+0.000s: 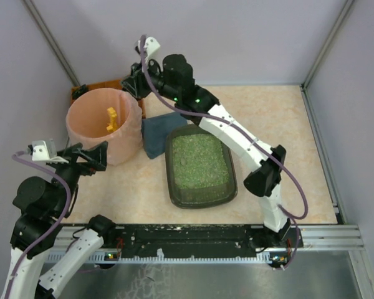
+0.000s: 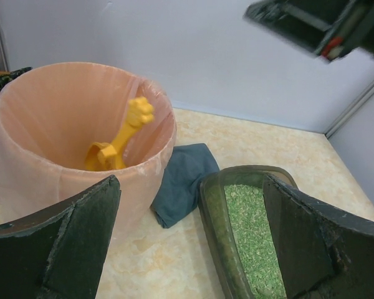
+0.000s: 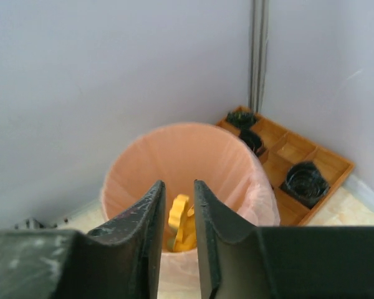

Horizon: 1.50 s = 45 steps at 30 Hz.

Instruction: Clean the litter box

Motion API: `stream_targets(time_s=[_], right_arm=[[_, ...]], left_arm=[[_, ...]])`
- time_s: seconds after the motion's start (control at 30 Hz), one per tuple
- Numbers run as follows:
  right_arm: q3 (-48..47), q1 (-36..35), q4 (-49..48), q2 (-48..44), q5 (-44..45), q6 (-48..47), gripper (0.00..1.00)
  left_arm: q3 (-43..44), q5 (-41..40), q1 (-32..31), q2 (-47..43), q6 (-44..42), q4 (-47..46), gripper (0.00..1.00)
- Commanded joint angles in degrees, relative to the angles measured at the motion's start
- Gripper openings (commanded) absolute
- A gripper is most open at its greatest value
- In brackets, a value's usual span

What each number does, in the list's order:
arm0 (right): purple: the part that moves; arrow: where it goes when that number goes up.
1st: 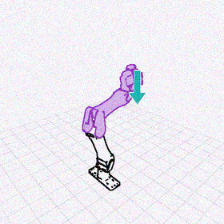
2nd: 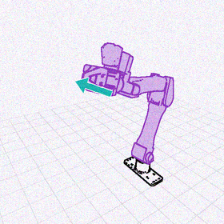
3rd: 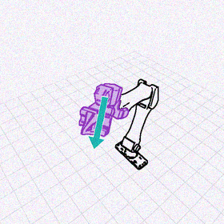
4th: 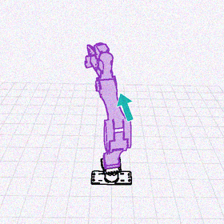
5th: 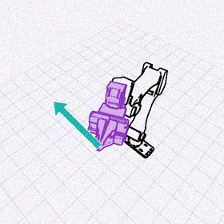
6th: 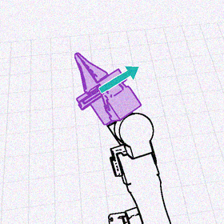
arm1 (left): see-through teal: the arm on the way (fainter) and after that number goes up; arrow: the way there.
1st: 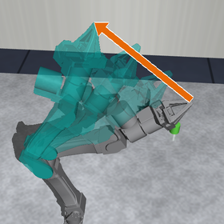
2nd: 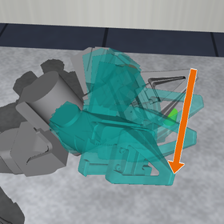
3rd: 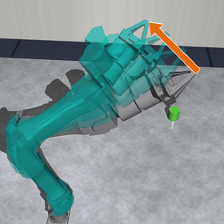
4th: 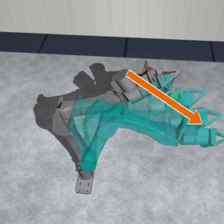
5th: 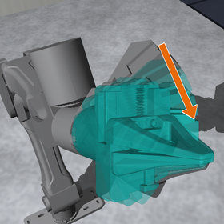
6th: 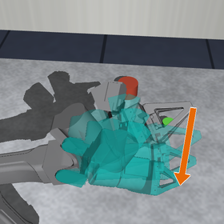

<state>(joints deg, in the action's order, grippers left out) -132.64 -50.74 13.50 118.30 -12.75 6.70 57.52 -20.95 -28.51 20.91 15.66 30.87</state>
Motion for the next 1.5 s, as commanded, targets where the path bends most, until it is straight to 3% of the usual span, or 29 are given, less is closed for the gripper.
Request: stream_targets(time_s=[0.0,0.17,0.37,0.5,0.67,0.73,0.83,1.13,1.47], right_arm=[[0.86,1.66,-6.14,-10.11,5.32,7.88,0.24],[8.46,6.37,-9.49,-13.03,2.36,16.17,0.23],[20.93,8.20,-13.19,-20.49,3.64,16.11,0.23],[24.95,8.64,-11.60,-22.33,1.88,13.48,0.29],[21.95,6.74,-5.69,-18.19,0.41,13.23,0.39],[19.19,5.40,-4.17,-15.58,0.64,13.00,0.48],[14.51,3.10,-2.22,-10.69,1.18,13.28,0.52],[-1.23,0.81,2.89,4.67,1.43,14.25,0.57],[-0.30,0.33,2.63,7.15,-0.46,14.75,0.56]], left_arm=[[-0.14,1.57,0.21,1.21,0.39,-2.13,1.00],[-0.79,2.14,0.20,1.52,0.95,-2.57,1.00],[-1.33,2.14,0.19,2.10,0.55,-2.83,1.00],[-1.18,2.19,0.19,3.22,0.42,-2.75,1.00],[-1.03,2.66,0.16,3.98,0.50,-3.64,1.00],[-0.64,2.64,0.21,4.02,0.36,-3.88,1.00],[-0.08,2.34,0.16,3.86,0.04,-3.89,1.00],[0.95,1.41,0.17,2.96,-0.50,-1.98,1.00],[0.25,1.73,0.14,2.80,-0.31,-1.87,1.00]])
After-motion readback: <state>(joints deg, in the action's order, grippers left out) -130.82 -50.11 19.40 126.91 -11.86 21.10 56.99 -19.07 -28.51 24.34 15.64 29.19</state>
